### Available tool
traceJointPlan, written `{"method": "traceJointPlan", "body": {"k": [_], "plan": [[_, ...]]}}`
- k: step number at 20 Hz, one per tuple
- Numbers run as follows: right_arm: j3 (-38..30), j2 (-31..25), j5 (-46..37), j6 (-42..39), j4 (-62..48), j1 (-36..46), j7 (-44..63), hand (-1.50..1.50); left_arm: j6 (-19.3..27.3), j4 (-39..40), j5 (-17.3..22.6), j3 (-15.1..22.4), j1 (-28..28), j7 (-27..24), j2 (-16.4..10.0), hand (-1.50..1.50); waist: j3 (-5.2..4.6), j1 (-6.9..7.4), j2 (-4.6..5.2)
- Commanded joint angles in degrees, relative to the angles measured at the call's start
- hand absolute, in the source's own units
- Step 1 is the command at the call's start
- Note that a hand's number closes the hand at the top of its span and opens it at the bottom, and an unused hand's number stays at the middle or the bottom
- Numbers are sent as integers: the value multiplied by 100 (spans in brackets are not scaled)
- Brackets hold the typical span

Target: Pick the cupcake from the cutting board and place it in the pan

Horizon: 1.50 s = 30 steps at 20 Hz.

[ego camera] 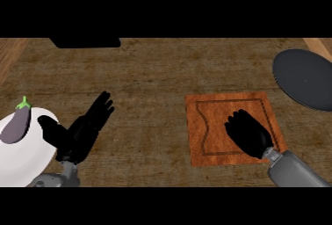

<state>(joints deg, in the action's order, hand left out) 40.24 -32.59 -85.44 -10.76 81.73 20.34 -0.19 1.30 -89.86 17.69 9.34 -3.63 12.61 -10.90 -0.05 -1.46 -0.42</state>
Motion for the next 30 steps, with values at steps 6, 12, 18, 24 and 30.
{"method": "traceJointPlan", "body": {"k": [6, 12, 18, 24, 30], "plan": [[-2176, -322, 3061, 1552, 1239, -1695, -948, 150, 180, -93, -21, -225, 324, -164, -35, 0, 29, -498, -72], [-3547, -484, 5369, 1598, 1885, -2483, -1905, 150, 119, -119, -54, -67, 529, -235, 59, 0, 23, -384, -43], [-4800, -637, 7711, 536, 1887, -3048, -2521, 150, 61, -31, -48, -67, 235, -115, 49, 0, 14, -208, 7], [-5588, -949, 8429, -368, 524, -2603, -2759, 150, -178, 52, -196, 134, 129, -248, 142, 0, 7, 144, 50], [-5379, -870, 7037, 579, -1563, -1299, -3718, 150, -101, 272, -364, 230, 12, -266, 385, 0, 12, 238, 72]]}}
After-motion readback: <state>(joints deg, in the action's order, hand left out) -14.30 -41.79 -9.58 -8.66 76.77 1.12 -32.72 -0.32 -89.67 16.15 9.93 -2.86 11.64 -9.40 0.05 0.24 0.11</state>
